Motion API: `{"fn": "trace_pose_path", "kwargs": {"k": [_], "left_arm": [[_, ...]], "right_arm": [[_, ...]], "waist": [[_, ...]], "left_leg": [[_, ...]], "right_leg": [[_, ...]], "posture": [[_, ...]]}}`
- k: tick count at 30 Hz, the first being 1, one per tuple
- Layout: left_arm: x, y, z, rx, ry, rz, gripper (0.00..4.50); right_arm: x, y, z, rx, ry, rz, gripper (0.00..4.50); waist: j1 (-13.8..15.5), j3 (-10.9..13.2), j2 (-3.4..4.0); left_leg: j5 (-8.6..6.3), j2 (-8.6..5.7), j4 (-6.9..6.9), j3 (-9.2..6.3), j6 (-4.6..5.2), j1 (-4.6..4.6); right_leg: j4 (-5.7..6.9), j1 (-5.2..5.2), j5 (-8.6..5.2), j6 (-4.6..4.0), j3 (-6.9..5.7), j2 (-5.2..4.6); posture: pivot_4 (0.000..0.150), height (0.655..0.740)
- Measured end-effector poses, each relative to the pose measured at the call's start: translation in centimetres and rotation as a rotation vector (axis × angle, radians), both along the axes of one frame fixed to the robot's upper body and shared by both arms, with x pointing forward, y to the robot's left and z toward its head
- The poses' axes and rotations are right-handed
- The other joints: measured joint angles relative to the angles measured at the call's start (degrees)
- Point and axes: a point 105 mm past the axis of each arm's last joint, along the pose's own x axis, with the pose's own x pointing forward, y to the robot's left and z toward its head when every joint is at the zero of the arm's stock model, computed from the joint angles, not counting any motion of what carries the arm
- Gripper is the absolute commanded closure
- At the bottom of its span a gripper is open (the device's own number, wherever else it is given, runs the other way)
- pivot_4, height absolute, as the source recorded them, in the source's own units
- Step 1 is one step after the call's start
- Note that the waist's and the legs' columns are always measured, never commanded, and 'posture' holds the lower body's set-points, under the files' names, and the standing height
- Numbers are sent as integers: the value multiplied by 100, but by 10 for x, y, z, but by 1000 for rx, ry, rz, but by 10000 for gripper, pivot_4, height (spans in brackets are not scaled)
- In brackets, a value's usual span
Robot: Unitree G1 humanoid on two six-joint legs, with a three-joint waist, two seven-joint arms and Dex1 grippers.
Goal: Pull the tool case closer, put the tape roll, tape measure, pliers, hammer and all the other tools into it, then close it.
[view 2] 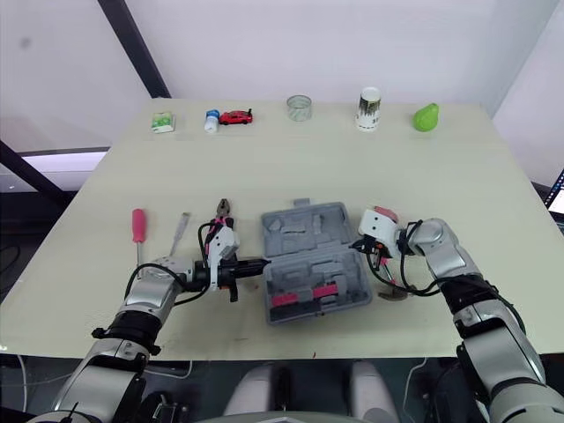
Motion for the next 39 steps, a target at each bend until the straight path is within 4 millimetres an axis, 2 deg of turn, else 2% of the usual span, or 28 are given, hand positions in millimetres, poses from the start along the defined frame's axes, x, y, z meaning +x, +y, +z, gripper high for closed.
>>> {"fn": "trace_pose_path", "kwargs": {"k": [7, 11, 18, 39], "left_arm": [[-5, 1, 1, 16, 24, -14, 44720], [-16, 1, -1, 50, 36, -60, 44720], [-25, 0, -1, 67, 50, -84, 44720], [-34, -5, -3, 67, 65, -100, 44720]], "right_arm": [[-25, -2, -5, 32, 90, -24, 45000], [-44, -3, -9, 47, 133, -36, 45000], [-61, -3, -12, 61, 179, -61, 45000], [-65, -7, -14, 68, 194, -92, 45000]], "waist": [[-4, 0, 0], [-1, 0, 0], [4, 0, 0], [42, 0, 0]], "left_leg": [[0, 0, 0, -5, 0, -1], [0, 0, -1, -5, 0, -1], [0, 0, -1, -6, 0, -1], [-1, -2, 0, -6, 1, -1]], "right_leg": [[-1, 0, 0, 0, -2, 2], [-3, 1, -1, 0, -1, 2], [-4, 1, -1, 0, -1, 3], [-5, 1, -1, 1, -1, 3]], "posture": [[1500, 7400], [1500, 7400], [1500, 7400], [1500, 7400]]}}
